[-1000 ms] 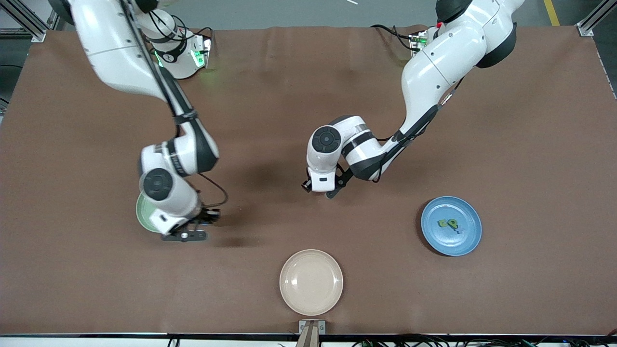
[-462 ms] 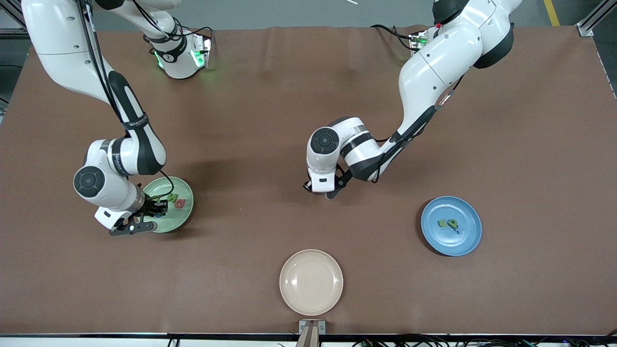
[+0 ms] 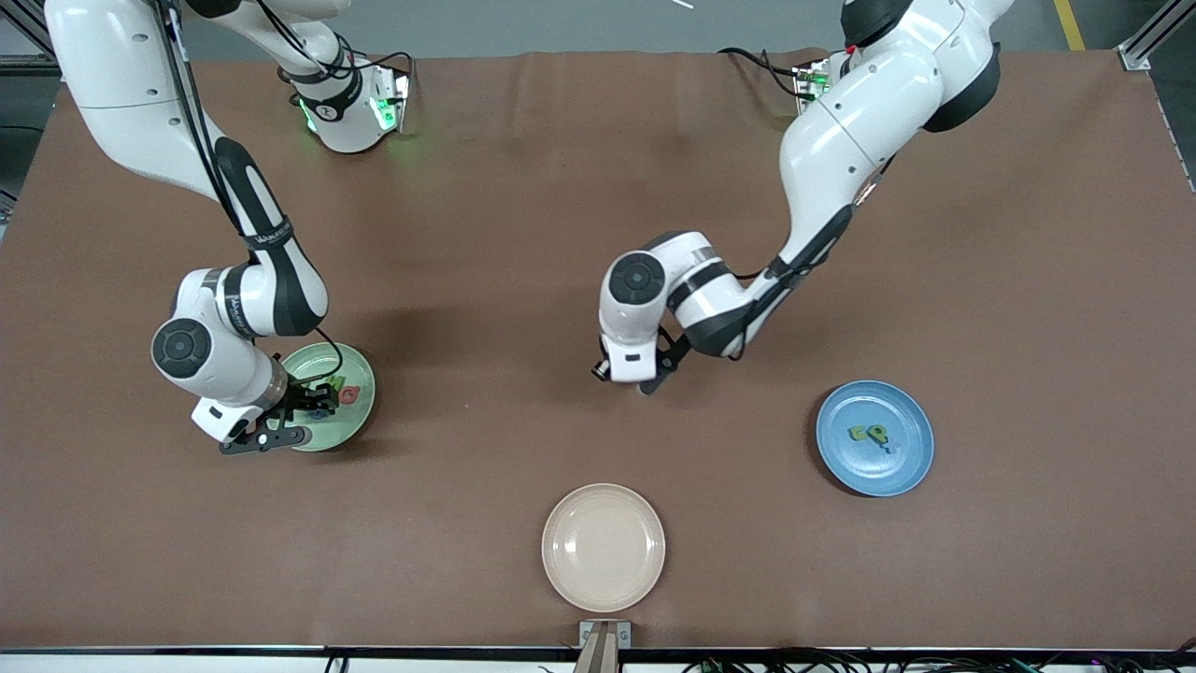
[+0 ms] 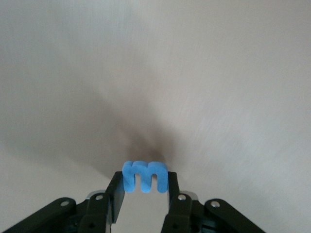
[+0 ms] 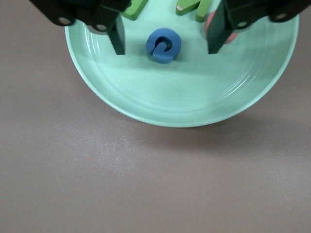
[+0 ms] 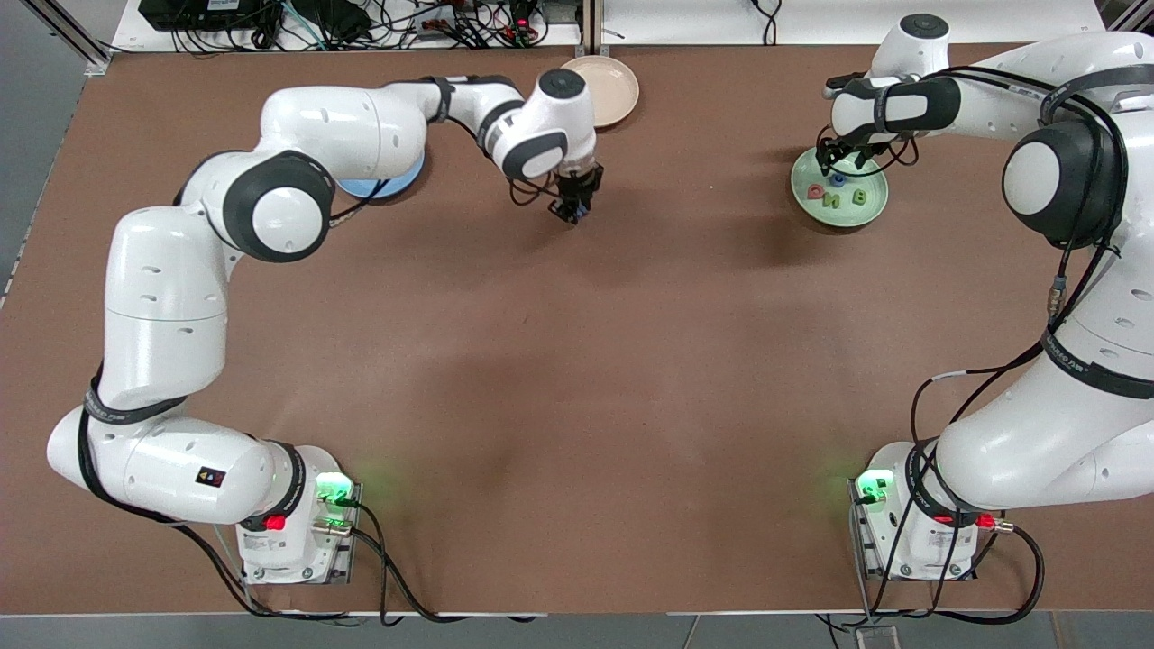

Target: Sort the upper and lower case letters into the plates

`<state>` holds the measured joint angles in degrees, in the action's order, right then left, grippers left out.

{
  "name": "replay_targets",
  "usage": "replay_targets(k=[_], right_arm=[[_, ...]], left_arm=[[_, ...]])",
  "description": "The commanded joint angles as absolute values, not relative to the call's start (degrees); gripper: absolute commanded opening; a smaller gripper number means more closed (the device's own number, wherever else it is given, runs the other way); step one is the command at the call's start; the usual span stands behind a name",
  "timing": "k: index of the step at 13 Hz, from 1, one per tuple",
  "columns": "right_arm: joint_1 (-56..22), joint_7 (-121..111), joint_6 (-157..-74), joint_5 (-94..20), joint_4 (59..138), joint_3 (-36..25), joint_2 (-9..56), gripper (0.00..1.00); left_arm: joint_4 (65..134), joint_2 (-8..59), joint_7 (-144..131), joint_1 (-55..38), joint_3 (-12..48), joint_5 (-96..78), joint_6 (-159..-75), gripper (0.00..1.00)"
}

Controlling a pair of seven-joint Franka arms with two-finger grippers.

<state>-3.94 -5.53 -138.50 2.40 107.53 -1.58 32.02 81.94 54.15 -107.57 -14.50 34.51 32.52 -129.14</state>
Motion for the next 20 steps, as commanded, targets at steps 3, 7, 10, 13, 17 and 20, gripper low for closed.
replay_targets(k=[3,7,10,13,17,20], right_arm=[[-3.5,-1.7,-115.8,1.5,96.6,-1.1,26.7,1.0],[-1.8,-1.5,-101.6,1.4,88.8,-1.5,24.2,1.0],[-1.8,3.1,-99.4,1.4,85.7,-1.4,23.7,1.0],[-1.5,5.3,-96.0,1.5,81.8,-1.3,23.9,1.0],[-1.8,4.7,-94.3,0.7,81.4,-1.1,24.2,1.0],[-1.9,4.2,-94.0,0.5,82.0,-1.1,23.6,1.0]], left_arm=[[80.7,50.3,-99.3,-7.8,34.5,32.9,-127.4,0.01],[80.9,47.3,-84.5,0.5,34.5,33.0,-118.6,0.02],[81.7,44.9,-70.7,7.5,34.6,33.0,-113.1,0.03],[85.2,43.5,-58.7,13.6,34.7,33.0,-113.1,0.08],[87.2,40.8,-53.0,16.2,34.8,33.0,-112.8,1.0],[86.6,33.3,-44.1,17.0,35.8,31.6,-108.2,1.0]])
